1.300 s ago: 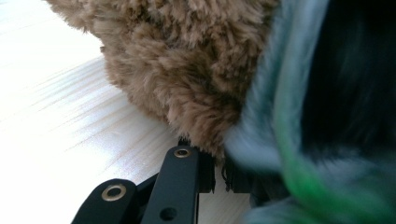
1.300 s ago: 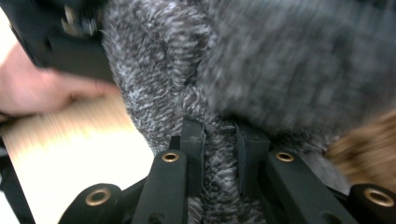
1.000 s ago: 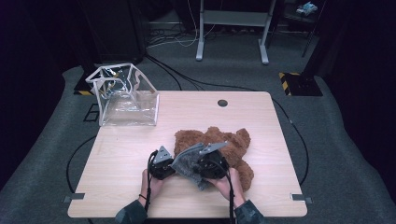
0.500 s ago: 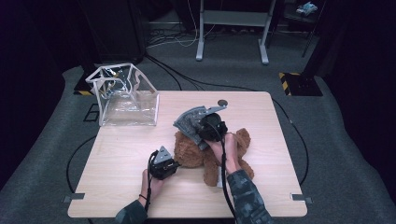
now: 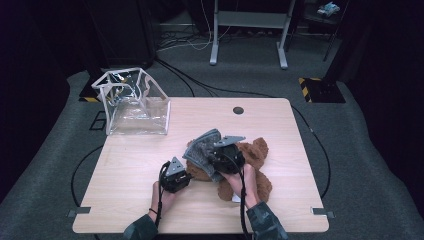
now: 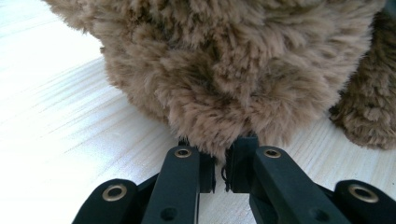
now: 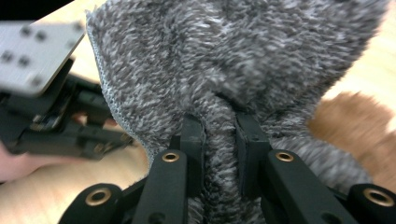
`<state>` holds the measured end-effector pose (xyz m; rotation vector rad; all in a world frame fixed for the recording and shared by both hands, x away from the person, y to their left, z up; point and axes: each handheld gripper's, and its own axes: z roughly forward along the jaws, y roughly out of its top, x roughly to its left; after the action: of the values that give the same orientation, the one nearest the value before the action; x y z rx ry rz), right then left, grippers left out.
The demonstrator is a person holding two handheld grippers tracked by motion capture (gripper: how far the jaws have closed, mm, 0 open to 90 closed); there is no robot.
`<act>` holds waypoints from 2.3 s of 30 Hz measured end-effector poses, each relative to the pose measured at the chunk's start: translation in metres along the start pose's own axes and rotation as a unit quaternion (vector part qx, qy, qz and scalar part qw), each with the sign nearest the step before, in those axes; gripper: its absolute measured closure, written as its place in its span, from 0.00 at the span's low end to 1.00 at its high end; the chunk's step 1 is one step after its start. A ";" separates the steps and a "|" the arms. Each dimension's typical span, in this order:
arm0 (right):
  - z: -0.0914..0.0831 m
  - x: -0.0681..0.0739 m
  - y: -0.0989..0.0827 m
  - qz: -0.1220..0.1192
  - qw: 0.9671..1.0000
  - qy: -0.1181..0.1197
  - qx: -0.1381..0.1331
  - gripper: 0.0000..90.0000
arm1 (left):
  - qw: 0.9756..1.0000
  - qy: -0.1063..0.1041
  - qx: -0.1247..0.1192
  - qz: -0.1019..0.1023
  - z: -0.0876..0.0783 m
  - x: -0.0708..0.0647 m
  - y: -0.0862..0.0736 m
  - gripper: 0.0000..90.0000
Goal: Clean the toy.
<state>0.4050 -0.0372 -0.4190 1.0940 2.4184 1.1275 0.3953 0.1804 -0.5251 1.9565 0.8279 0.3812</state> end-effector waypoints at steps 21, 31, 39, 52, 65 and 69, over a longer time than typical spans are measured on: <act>-0.001 0.014 -0.054 0.016 0.998 0.057 0.031 0.85 | 1.000 -0.003 0.001 -0.020 -0.009 0.008 0.004 0.52; -0.061 -0.010 -0.014 0.017 0.999 -0.014 -0.048 0.85 | 1.000 -0.009 -0.007 0.010 -0.038 0.018 0.082 0.25; -0.067 -0.035 0.023 -0.005 0.993 -0.110 -0.041 0.85 | 0.996 -0.025 0.055 0.067 -0.001 0.011 0.132 0.20; 0.017 -0.062 0.024 0.033 0.991 -0.112 0.064 0.85 | 0.996 -0.007 0.063 0.056 0.044 -0.004 0.094 0.21; -0.008 -0.113 0.000 0.050 0.975 -0.186 0.107 0.87 | 0.997 -0.007 0.052 0.049 0.047 -0.004 0.086 0.22; -0.013 -0.137 -0.017 0.081 0.964 -0.211 0.137 0.87 | 0.998 -0.006 0.050 0.037 0.048 -0.001 0.084 0.22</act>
<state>0.4832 -0.1513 -0.4337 1.4668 2.2113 0.5290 0.4548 0.1214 -0.4773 2.0850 0.7814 0.3767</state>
